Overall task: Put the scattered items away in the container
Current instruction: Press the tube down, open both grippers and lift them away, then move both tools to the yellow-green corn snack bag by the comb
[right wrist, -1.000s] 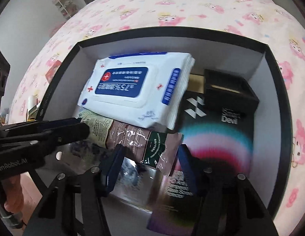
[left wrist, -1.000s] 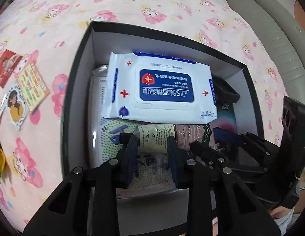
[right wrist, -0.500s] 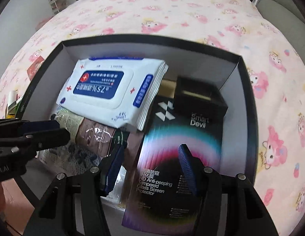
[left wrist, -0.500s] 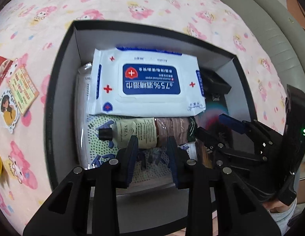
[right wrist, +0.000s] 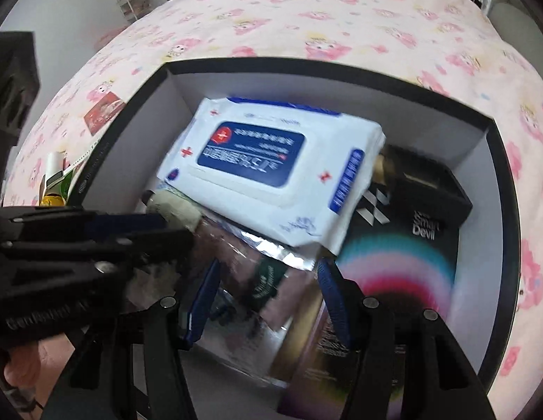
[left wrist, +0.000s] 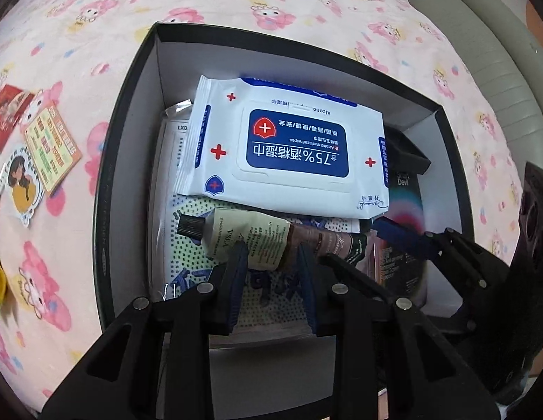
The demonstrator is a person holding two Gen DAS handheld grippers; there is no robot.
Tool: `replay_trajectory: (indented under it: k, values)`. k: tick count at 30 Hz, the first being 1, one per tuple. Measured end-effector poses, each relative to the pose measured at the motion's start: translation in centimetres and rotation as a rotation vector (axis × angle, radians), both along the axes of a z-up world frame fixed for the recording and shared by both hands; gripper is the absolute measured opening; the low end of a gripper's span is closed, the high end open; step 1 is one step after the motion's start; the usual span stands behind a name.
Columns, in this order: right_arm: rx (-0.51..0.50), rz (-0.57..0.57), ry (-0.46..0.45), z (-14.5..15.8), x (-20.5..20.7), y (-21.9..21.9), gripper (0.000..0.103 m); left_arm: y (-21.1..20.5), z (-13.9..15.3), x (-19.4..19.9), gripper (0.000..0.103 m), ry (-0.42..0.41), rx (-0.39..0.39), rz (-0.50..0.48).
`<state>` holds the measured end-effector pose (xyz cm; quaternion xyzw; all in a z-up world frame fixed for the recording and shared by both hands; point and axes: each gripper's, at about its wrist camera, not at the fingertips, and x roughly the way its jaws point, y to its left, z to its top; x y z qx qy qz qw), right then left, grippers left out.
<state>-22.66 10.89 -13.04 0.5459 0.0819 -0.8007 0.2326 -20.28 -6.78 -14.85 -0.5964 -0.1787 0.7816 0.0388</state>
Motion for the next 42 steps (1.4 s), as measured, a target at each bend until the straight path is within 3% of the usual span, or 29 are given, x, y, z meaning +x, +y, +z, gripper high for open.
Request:
replay_trajectory:
  k: [8,14,17,24,33,42]
  values:
    - [0.038,-0.066,0.029,0.1,0.2,-0.1,0.055,0.4,1.3,0.8,0.029,0.058,-0.049,-0.007]
    - [0.009,-0.089,0.08,3.1,1.0,-0.2,0.061,0.1,4.6,3.4,0.034,0.191,-0.099,0.0]
    - [-0.007,-0.069,0.088,5.0,2.0,-0.5,0.061,-0.9,6.7,5.4,0.034,0.232,-0.075,-0.008]
    - [-0.058,-0.037,0.18,10.7,5.2,-1.8,0.061,-1.1,11.6,8.8,0.036,0.311,-0.153,-0.036]
    - [-0.139,0.035,0.27,15.5,8.8,-8.0,0.062,-6.4,17.2,14.2,0.036,0.386,-0.231,0.023]
    - [-0.125,0.194,0.279,16.4,11.4,-18.1,0.062,-13.7,17.6,19.1,0.034,0.411,-0.269,0.142]
